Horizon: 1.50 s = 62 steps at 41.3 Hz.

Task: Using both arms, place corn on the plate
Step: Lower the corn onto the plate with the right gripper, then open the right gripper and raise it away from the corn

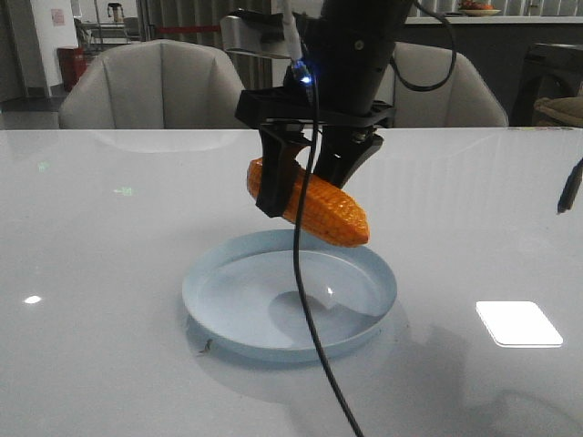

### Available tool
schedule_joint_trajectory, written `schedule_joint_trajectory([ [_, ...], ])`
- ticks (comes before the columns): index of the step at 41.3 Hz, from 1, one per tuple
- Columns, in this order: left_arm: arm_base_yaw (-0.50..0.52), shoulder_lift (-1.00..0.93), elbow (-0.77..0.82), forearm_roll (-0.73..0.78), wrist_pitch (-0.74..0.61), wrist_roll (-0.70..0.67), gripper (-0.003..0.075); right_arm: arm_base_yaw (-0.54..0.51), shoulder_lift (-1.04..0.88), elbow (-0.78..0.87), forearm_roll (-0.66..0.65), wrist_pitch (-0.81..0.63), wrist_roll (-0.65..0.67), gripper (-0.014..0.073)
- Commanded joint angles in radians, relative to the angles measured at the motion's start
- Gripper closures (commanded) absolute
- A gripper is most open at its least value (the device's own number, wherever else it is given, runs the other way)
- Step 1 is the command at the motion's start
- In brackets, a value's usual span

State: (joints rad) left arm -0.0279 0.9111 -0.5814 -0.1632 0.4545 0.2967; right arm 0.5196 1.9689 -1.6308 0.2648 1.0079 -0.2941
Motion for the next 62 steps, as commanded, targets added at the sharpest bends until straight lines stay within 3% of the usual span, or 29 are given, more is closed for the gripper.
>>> schedule_joint_trajectory([
  [1,0.0,-0.014,-0.029,-0.015,-0.062,-0.011,0.0288,0.001,-0.039,-0.03,0.023,-0.029,-0.008,0.0525],
  [17,0.0,-0.014,-0.029,-0.015,-0.062,-0.011,0.0288,0.001,0.1,-0.032,0.109,0.016,-0.008,0.0523],
  [21,0.0,-0.014,-0.029,-0.015,-0.062,-0.011,0.0288,0.001,0.109,-0.032,0.111,0.007,-0.008,0.0487],
  [24,0.0,-0.014,-0.029,-0.015,-0.062,-0.011,0.0288,0.001,0.109,-0.032,0.111,0.004,-0.008,0.0412],
  [32,0.0,-0.014,-0.029,-0.015,-0.062,-0.011,0.0288,0.001,0.109,-0.035,0.111,-0.005,-0.008,0.0076],
  [35,0.0,-0.014,-0.029,-0.015,-0.062,-0.011,0.0288,0.001,0.109,-0.035,0.111,-0.005,-0.008,0.0013],
  [42,0.0,-0.014,-0.029,-0.015,-0.06,-0.011,0.0288,0.001,0.109,-0.082,0.11,0.04,-0.008,0.0004],
  [55,0.0,-0.014,-0.029,-0.015,-0.06,-0.011,0.0288,-0.003,0.109,-0.369,0.0,0.309,-0.009,0.0004],
  [62,0.0,-0.014,-0.029,-0.015,-0.056,-0.011,0.0288,-0.036,0.078,-0.437,-0.015,0.324,0.014,0.0004],
])
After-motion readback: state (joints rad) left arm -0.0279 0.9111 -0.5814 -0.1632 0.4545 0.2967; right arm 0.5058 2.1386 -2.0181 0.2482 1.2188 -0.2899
